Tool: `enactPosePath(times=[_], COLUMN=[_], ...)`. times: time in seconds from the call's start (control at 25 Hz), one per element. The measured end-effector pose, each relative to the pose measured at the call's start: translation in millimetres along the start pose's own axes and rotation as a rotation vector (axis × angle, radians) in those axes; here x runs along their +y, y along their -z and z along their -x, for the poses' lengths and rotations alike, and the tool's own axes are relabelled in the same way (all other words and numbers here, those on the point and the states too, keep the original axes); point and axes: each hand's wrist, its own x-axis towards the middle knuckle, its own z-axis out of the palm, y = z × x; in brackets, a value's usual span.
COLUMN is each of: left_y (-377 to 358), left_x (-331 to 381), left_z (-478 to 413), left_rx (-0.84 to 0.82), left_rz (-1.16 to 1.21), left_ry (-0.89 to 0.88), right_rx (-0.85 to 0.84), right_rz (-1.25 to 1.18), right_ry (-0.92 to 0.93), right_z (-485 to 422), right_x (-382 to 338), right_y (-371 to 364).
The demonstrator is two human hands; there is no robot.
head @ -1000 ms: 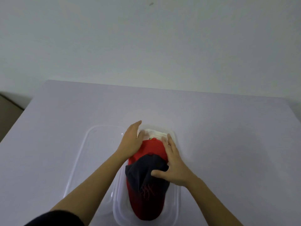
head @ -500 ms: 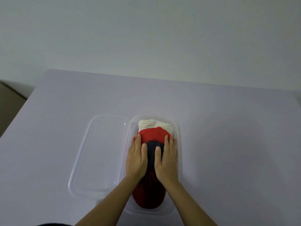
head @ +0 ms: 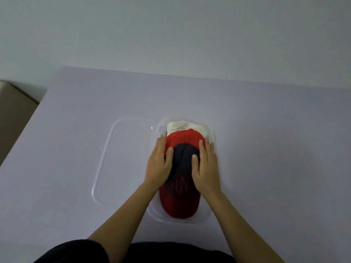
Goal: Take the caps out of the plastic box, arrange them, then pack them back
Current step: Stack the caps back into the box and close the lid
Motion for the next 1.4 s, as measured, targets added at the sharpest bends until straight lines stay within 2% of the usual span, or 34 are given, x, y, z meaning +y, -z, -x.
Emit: enactPosePath(times=[0.08,0.16,0.24,0.32,0.4,0.48,0.68,0.84,0.96,1.08,1.16,1.24,1.4], left_y=[28.6,56.0,76.7,85.9,89.2,98.4,150.2,200.9,198.9,135.4,92.3,63.7,35.6], left_x=[-19.4,-65.0,-115.2,-142.1,-147.3,-141.8,-111.4,-64.2,-30.6,-16.2,-11.6,-12.2,-10.3], left_z=[3.8,-0.7,-4.4,-3.2,-5.2,-8.0,-10.8,-23.1,-22.5,-4.2,12.3,20.9,31.6], left_rx=[0.206,0.352,0.315,0.202,0.163,0.196,0.235,0.306,0.306,0.121,-0.037,-0.097,0.013], left_rz=[-0.029,-0.129,-0.262,-0.354,-0.389,-0.356,0.069,0.122,0.409,0.561,0.553,0.511,0.119], left_ry=[-0.027,0.198,0.565,0.771,0.755,0.711,0.444,0.255,0.280,0.355,0.392,0.411,0.297], right_rx=[0.086,0.050,-0.089,-0.139,-0.118,-0.106,-0.085,-0.086,-0.083,-0.080,-0.024,-0.005,-0.049], right_rz=[0.045,-0.079,-0.363,-0.502,-0.507,-0.507,-0.502,-0.536,-0.595,-0.782,-0.882,-0.898,-0.620], right_ry=[-0.031,-0.216,-0.428,-0.511,-0.522,-0.532,-0.529,-0.523,-0.566,-0.601,-0.583,-0.510,-0.487], right_z=[20.4,37.1,43.6,43.4,41.0,41.5,43.3,43.0,43.3,40.5,36.7,30.1,29.4], right_x=[15.8,29.5,32.4,29.8,29.2,27.3,23.7,20.0,17.8,19.8,9.7,0.5,-7.0], right_y=[10.6,15.0,12.7,8.3,4.4,5.3,8.7,9.7,8.6,14.1,28.8,38.0,34.6])
